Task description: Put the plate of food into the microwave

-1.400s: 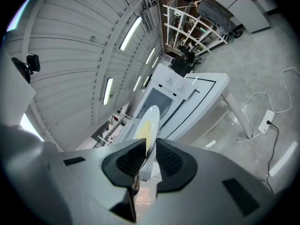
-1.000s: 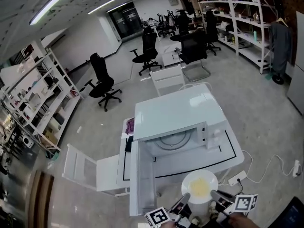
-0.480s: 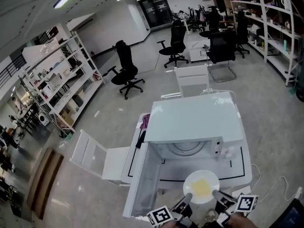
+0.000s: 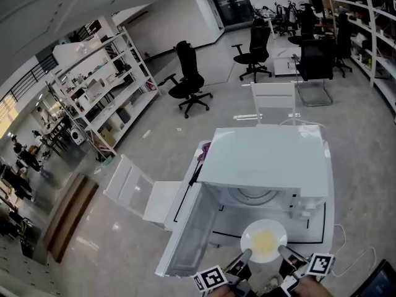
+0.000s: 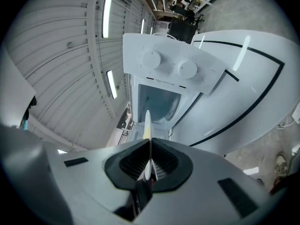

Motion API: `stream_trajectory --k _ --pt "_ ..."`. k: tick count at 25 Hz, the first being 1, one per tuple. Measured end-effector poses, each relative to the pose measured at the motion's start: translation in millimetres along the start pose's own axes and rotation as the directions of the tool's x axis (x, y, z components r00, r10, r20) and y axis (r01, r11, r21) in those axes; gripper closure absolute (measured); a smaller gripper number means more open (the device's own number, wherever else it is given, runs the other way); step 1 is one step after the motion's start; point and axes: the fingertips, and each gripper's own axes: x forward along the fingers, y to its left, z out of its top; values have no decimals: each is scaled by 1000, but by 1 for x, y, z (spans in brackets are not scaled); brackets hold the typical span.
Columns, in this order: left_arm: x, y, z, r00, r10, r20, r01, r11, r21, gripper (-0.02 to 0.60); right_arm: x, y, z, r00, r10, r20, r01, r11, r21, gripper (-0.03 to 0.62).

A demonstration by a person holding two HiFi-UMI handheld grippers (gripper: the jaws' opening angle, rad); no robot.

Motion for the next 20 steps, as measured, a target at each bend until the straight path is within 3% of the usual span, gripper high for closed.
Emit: stream_trajectory --k 1,2,4,7,13,20 --pt "0 0 2 1000 7 15 -7 1000 4 565 7 7 2 998 57 3 -57 998 12 582" --pt "-1 -1 4 999 14 31 -15 1000 7 565 10 6 4 998 58 -2 -58 998 7 582" --pt "-1 0 9 998 27 65 -27 1000 8 565 4 -18 8 996 -79 -35 78 996 -42 582" --pt "-1 5 18 994 41 104 -43 999 13 565 12 -30 11 992 -114 -57 110 992 -60 582" --pt "0 16 37 990 52 131 -56 998 24 565 54 -10 16 995 101 -17 -99 993 59 582" --pt "10 18 46 991 55 119 -58 998 23 565 67 -17 26 998 67 -8 -66 995 72 582"
